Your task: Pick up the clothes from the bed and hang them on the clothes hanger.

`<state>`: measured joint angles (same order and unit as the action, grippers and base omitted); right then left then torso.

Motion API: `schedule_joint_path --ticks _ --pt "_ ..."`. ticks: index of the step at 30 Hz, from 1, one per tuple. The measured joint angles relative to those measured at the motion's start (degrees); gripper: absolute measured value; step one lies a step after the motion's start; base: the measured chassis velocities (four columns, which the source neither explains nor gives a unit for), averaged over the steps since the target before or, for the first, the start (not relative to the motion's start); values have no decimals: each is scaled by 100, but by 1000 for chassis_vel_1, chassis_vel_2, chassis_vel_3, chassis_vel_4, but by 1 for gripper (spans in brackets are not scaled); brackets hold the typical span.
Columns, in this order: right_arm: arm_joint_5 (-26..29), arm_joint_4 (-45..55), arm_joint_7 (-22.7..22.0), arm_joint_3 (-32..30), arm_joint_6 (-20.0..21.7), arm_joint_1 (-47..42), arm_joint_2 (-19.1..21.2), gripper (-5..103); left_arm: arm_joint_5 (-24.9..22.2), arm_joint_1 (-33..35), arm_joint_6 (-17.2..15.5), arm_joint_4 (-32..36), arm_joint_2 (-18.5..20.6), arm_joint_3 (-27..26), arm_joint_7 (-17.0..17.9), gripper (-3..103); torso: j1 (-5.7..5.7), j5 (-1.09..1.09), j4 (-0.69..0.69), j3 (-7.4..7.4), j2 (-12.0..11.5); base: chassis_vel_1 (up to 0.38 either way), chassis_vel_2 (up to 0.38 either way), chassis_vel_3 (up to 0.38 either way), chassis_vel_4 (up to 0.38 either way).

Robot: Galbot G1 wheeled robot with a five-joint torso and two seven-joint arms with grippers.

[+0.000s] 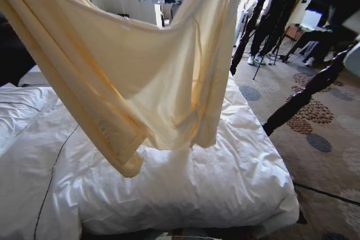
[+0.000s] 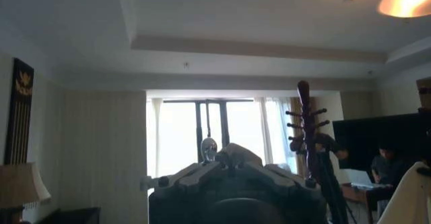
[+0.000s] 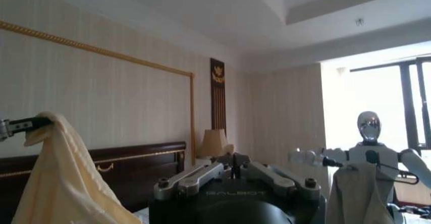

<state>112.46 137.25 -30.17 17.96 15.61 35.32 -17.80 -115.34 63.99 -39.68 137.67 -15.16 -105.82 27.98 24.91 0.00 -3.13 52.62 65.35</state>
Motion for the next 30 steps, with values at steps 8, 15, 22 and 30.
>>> schedule_joint_path --ticks 8,15,22,30 --pt "-242 -23 -55 300 -2 -216 136 0 915 -73 427 36 -365 1208 -124 0 0 -3 3 0 0 0 0 0 0" --pt "-645 -605 -53 635 -68 -180 -390 0 1796 -129 795 -112 -639 1984 -579 0 1 -2 3 2 -1 0 0 0 0" --pt "-377 -1005 -199 949 -47 821 -880 0 1752 -299 926 -442 -397 1675 -715 0 0 -2 1 1 0 0 0 0 0" --pt "306 -1427 -487 1717 -33 2637 -1431 0 1152 -306 799 -897 251 830 -773 0 -1 -3 1 0 0 0 0 0 0"
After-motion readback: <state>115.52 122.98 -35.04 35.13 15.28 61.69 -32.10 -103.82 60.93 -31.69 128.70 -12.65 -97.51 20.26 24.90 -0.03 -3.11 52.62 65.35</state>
